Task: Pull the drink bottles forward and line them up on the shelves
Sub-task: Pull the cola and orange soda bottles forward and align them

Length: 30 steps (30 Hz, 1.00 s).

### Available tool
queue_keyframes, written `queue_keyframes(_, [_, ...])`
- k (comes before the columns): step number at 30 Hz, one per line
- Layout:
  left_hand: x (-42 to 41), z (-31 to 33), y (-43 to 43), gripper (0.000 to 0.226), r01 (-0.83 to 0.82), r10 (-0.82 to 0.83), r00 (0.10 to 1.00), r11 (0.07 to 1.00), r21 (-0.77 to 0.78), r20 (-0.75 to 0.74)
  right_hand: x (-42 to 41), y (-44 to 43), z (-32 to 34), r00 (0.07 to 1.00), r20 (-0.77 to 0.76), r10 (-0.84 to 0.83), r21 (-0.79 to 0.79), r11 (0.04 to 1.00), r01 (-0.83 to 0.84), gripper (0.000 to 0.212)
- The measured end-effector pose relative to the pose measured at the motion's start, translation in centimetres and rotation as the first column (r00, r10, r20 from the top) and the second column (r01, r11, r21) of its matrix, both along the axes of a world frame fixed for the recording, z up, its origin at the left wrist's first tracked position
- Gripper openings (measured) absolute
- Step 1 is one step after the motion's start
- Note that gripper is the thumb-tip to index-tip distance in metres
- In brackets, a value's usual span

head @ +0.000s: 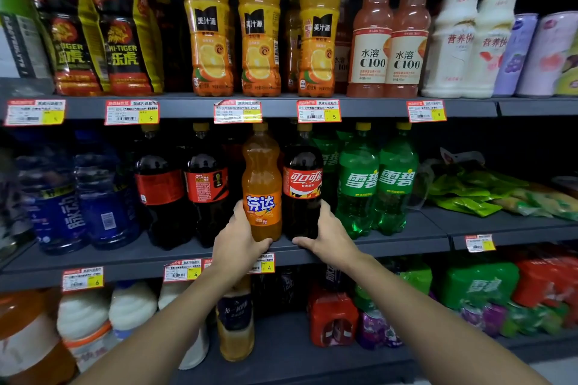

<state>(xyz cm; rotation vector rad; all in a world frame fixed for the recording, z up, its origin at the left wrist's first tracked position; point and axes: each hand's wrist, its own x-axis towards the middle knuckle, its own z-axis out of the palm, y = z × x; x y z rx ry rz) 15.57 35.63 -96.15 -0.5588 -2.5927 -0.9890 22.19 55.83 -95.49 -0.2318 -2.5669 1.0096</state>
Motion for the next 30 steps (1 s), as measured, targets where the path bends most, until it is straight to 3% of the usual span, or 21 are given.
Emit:
queue_keyframes(9, [-0.1, 0.0, -0.9, 0.114, -0.025, 0.019, 0.998, 0.995, -0.095, -0.063, 0.3, 1.2, 0.3, 0.995, 0.035, 0.093, 0.073, 0.993, -0.095, 0.106])
queue_keyframes(18, [-0.2, -0.5, -0.8, 0.101, 0.017, -0.020, 0.998, 0.998, -0.055, -0.052, 0.0, 1.3, 0.1, 0.994, 0.052, 0.093, 0.058, 0.994, -0.096, 0.091])
queue_keyframes(30, [-0.6, -0.6, -1.2, 0.108, -0.032, 0.019, 0.994, 0.992, -0.124, -0.105, -0.4, 2.2, 0.4, 0.992, 0.061, 0.113, 0.096, 0.988, -0.118, 0.100])
